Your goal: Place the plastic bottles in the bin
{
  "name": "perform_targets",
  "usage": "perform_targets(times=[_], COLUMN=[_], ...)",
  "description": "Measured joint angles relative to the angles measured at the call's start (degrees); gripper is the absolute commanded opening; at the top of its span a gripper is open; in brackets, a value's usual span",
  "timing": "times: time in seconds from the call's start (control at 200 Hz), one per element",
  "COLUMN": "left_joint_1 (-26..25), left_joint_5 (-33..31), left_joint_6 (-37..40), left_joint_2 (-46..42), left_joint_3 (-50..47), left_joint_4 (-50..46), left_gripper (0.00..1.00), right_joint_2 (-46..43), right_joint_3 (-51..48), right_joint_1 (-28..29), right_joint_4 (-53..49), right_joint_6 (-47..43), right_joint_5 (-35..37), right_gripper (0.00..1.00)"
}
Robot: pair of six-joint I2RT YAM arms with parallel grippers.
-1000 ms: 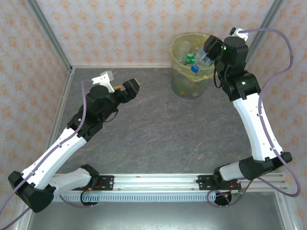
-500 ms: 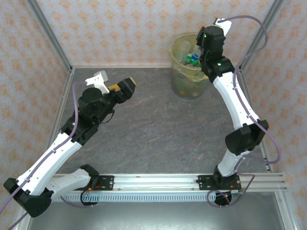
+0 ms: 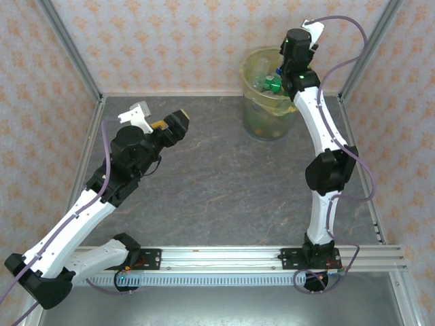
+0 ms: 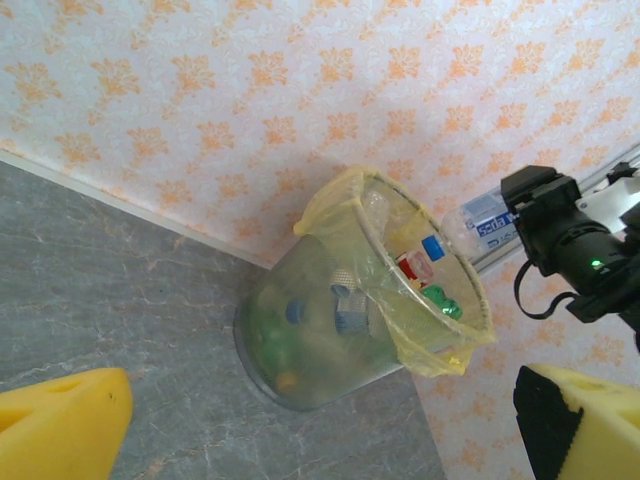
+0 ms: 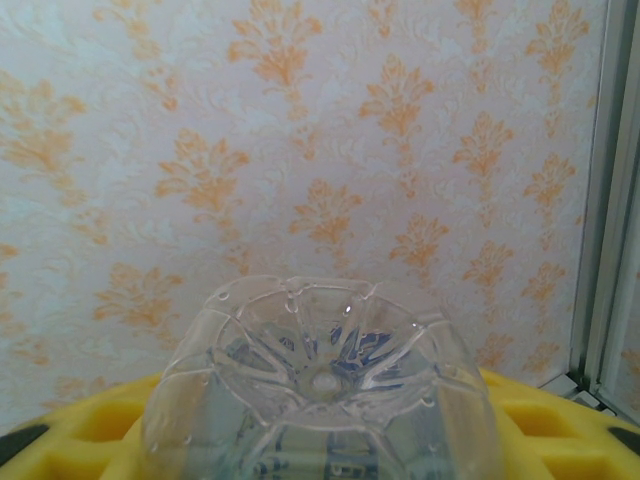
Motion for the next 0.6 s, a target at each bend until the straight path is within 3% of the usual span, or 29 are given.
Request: perform_targets(times=[0.41, 0.521, 0.601], left_joint_1=[0.0, 0.0, 0.0], left_joint_5=[-2.51, -2.84, -3.06], left_joint_6=[0.09, 0.09, 0.11], left_joint_2=[-0.37, -0.37, -0.37], left_joint_3=[0.02, 0.04, 0.04], left_joint_4=[-2.67, -3.02, -3.02], left_gripper=[0.99, 0.99, 0.99], right_joint_2=[9.64, 11.06, 11.69], right_joint_3=[5.95, 7.41, 8.0], right_joint_1=[-0.85, -1.05, -1.09], right_joint_4=[3.02, 3.69, 3.65], right_joint_6=[-0.68, -0.31, 0.92], right_joint_5=[-0.66, -2.58, -4.44], right_gripper=[0.5, 0.59, 0.6])
